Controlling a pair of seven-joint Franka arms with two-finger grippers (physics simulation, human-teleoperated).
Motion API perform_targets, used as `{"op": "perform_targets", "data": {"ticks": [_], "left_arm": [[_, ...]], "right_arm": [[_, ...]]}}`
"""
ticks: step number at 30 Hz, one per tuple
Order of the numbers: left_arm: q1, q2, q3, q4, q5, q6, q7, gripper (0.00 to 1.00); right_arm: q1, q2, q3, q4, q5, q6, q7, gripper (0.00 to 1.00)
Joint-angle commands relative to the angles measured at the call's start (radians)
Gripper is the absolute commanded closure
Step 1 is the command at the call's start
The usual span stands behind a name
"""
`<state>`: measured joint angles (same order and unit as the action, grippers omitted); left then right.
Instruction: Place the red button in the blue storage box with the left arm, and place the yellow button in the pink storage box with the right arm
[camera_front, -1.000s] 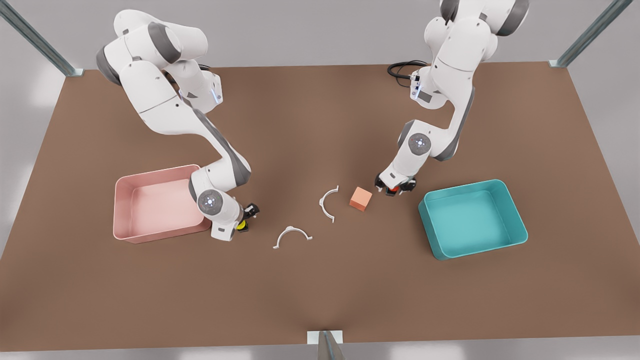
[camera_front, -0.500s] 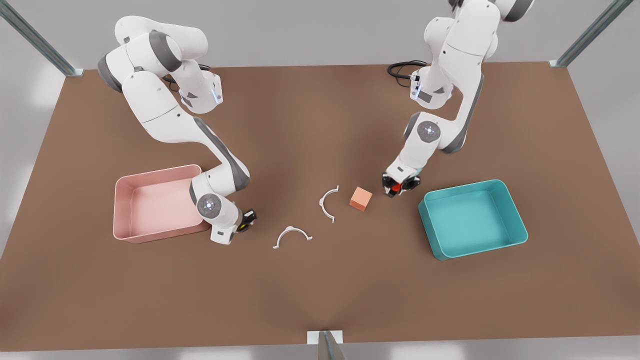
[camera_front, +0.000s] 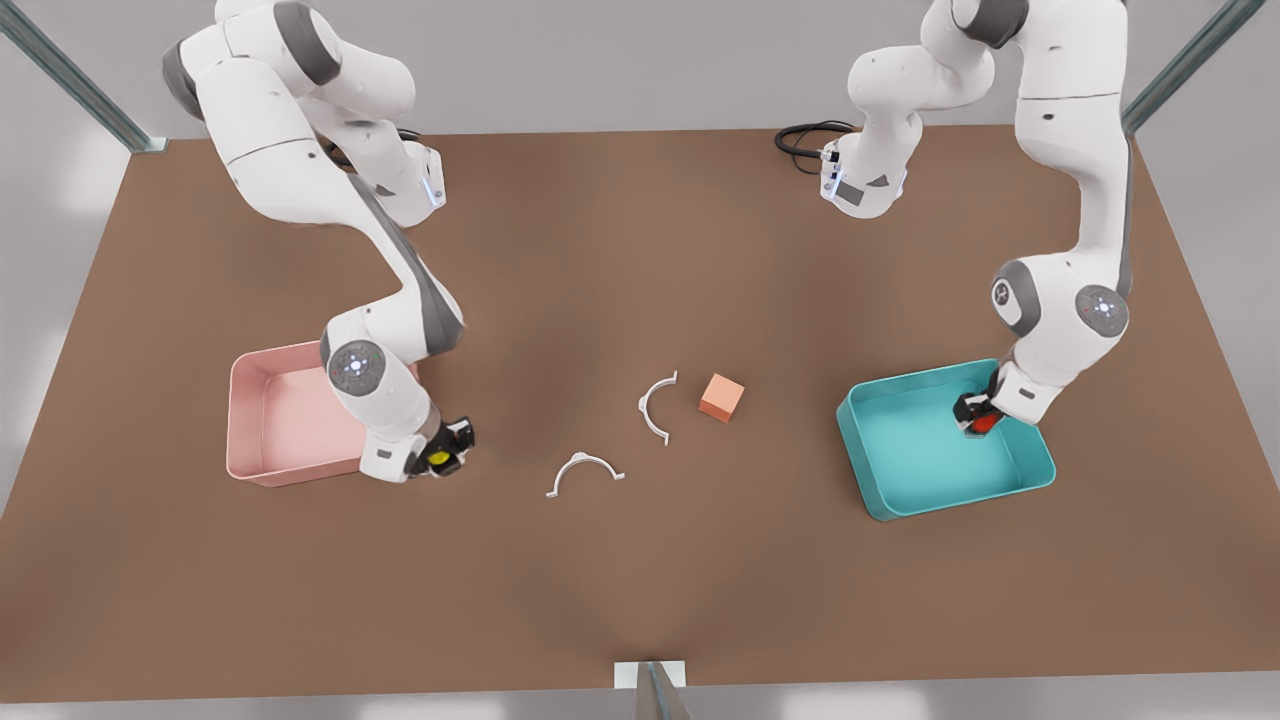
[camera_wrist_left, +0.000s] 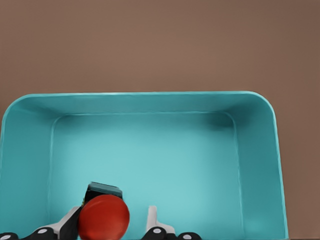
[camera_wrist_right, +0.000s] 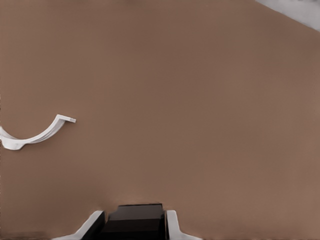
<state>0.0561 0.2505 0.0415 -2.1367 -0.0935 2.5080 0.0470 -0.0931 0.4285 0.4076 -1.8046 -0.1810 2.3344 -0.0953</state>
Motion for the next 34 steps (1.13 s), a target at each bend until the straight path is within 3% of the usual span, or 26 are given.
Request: {"op": "perform_targets", "data": {"ticks": [1,2,3,4,5,6,11,12,14,17,18,19,20,22,25,29,34], "left_arm": [[-0.007,0.019,0.000,0.012,0.014,-0.035,0.439,0.00],[-0.015,0.019,-0.002,0.015,0.017,-0.035,0.439,0.00],[-0.018,0.010,-0.002,0.020,0.017,-0.043,0.436,0.00],[-0.018,-0.013,-0.002,0.043,0.015,-0.087,0.421,0.00],[-0.018,-0.037,-0.002,0.155,0.015,-0.296,0.324,0.00],[-0.032,-0.040,-0.006,0.372,0.015,-0.572,0.139,0.00],[-0.073,-0.106,-0.003,0.702,0.026,-0.913,0.011,0.00],[-0.071,-0.108,-0.005,0.718,0.025,-0.936,0.014,0.00],[-0.073,-0.112,-0.008,0.719,0.031,-0.939,0.019,0.00],[-0.073,-0.111,-0.006,0.719,0.038,-0.939,0.022,0.00],[-0.073,-0.109,-0.005,0.719,0.038,-0.939,0.021,0.00],[-0.073,-0.108,-0.005,0.719,0.038,-0.939,0.021,0.00],[-0.073,-0.108,-0.005,0.719,0.038,-0.939,0.021,0.00],[-0.073,-0.108,-0.005,0.718,0.038,-0.939,0.021,0.00],[-0.073,-0.105,-0.005,0.718,0.038,-0.942,0.022,0.00],[-0.073,-0.102,-0.005,0.718,0.038,-0.942,0.025,0.00],[-0.081,-0.099,-0.005,0.718,0.038,-0.942,0.025,0.00]], "right_arm": [[-0.180,-0.050,0.140,-0.047,-0.002,-0.124,-0.072,0.46],[-0.342,-0.086,0.266,-0.117,-0.008,-0.124,-0.092,0.46],[-0.427,-0.158,0.300,-0.188,-0.008,-0.125,-0.144,0.46],[-0.453,-0.207,0.304,-0.240,-0.006,-0.125,-0.150,0.46],[-0.496,-0.246,0.315,-0.294,-0.005,-0.122,-0.173,0.46],[-0.531,-0.264,0.324,-0.331,-0.005,-0.121,-0.182,0.46],[-0.556,-0.290,0.323,-0.435,0.003,-0.102,-0.189,0.44],[-0.556,-0.266,0.320,-0.435,0.003,-0.095,-0.185,0.33],[-0.554,-0.251,0.320,-0.404,0.001,-0.095,-0.178,0.00],[-0.545,-0.231,0.324,-0.332,0.000,-0.106,-0.175,0.00],[-0.458,-0.246,0.277,-0.276,0.003,-0.118,-0.169,0.00],[-0.231,-0.260,0.055,-0.158,0.037,-0.193,-0.133,0.00],[-0.090,-0.263,-0.094,-0.021,0.132,-0.308,-0.130,0.00],[0.242,-0.327,-0.444,0.065,0.176,-0.369,-0.084,0.00],[0.136,-0.451,-0.400,0.117,0.184,-0.587,-0.061,0.00],[0.072,-0.283,-0.326,0.223,0.183,-0.607,-0.007,0.00],[0.076,-0.264,-0.335,0.261,0.155,-0.613,0.051,0.00]]}}
